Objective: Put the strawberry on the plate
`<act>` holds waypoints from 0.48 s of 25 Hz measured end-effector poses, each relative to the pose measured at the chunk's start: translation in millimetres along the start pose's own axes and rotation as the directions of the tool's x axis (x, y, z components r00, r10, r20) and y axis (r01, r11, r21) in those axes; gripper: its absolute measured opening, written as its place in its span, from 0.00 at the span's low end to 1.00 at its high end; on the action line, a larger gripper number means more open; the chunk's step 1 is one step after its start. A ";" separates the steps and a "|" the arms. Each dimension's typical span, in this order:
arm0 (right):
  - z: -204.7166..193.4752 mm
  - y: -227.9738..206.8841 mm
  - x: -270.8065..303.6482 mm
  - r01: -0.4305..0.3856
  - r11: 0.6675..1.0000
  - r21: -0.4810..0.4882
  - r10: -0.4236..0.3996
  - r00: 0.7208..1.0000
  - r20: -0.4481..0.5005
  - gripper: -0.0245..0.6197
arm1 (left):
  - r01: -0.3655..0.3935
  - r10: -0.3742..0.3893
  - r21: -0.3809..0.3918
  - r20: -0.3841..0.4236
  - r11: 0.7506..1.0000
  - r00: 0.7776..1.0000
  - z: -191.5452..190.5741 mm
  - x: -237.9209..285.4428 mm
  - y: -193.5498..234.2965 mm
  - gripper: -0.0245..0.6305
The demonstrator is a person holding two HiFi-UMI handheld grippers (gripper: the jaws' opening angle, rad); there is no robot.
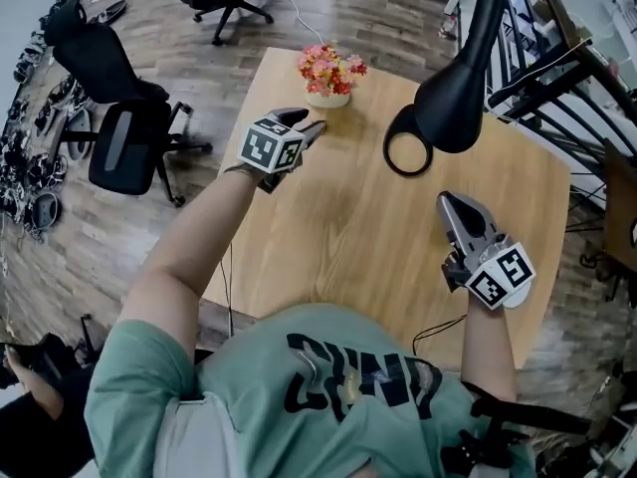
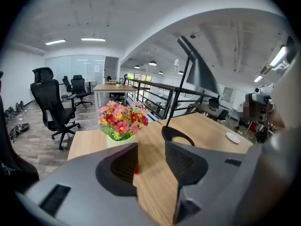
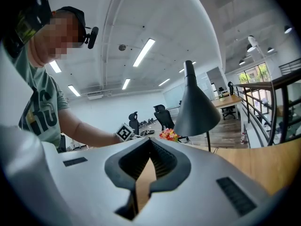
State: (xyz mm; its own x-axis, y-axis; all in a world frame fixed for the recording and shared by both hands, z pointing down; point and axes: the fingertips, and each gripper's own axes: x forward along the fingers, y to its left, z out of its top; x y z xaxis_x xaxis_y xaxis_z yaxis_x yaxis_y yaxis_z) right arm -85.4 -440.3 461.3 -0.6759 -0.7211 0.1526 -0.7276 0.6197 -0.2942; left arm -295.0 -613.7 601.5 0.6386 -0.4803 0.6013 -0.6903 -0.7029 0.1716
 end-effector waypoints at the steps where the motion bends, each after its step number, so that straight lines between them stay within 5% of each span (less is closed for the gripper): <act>1: -3.7 -4.9 0.9 0.006 1.000 0.008 -0.006 1.000 -0.004 0.05 | -0.003 0.003 -0.002 -0.022 1.000 1.000 -5.6 10.1 3.7 0.30; 12: -38.5 -48.8 -3.1 0.049 0.993 0.108 -0.044 0.998 -0.042 0.05 | -0.047 0.046 0.003 -0.228 0.999 0.973 -72.6 103.3 40.4 0.40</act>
State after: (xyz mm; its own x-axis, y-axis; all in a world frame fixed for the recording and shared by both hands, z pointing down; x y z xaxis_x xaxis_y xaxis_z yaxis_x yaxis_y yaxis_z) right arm -52.4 -456.3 511.5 -0.6473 -0.7342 0.2049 -0.7427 0.5471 -0.3862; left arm -281.7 -653.6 727.3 0.5115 -0.3800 0.7707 -0.7182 -0.6814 0.1408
